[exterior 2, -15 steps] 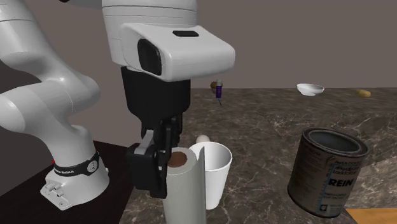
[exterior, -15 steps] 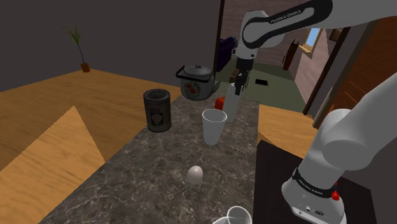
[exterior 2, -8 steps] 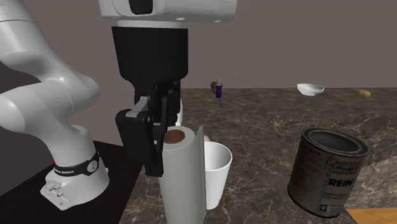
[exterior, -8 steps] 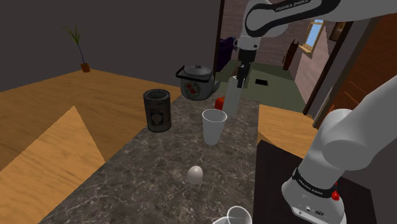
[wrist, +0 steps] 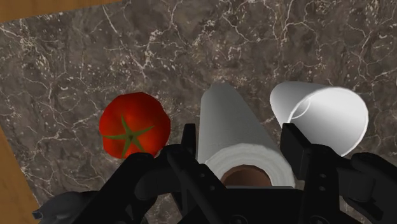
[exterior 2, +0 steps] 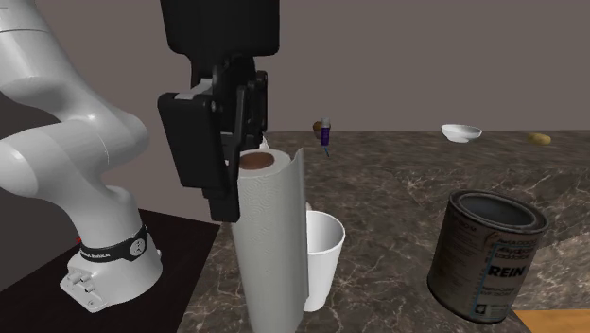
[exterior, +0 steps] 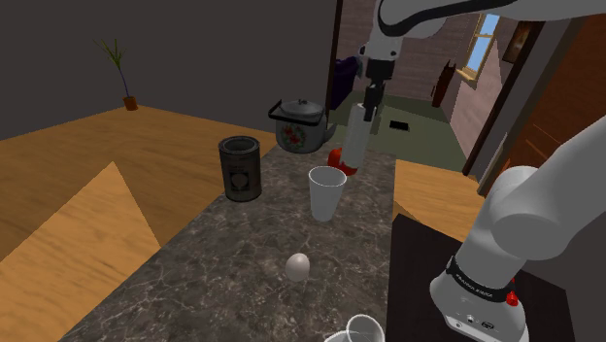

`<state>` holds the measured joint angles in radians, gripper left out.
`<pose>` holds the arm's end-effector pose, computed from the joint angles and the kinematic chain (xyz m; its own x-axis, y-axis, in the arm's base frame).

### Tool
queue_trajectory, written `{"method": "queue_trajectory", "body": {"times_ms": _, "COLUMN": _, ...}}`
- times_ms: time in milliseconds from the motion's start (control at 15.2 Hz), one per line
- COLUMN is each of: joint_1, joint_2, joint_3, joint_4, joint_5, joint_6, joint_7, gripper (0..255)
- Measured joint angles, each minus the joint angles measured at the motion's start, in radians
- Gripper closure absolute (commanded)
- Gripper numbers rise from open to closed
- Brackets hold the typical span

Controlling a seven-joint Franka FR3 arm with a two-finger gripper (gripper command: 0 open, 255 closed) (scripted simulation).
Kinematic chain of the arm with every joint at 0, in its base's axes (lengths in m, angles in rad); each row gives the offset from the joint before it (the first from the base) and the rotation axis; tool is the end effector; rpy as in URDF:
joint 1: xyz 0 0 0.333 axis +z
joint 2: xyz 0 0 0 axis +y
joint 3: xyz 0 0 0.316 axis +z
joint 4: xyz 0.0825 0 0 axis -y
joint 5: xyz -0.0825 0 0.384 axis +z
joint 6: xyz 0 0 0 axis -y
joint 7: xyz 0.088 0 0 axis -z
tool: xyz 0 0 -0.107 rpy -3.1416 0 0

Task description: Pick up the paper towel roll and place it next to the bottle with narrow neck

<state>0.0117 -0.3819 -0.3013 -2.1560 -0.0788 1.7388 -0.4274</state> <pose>0.4152 -0.1460 0.5415 0.9839 0.1761 -0.0312 0.1744 -0.9833 -0.0514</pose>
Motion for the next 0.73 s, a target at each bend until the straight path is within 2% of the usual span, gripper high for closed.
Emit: {"method": "queue_trajectory", "body": {"times_ms": 726, "joint_1": 0.006, "joint_2": 0.016, "joint_3": 0.007, "joint_4": 0.161, "joint_5": 0.009, "joint_6": -0.145, "joint_7": -0.001, "gripper": 255}}
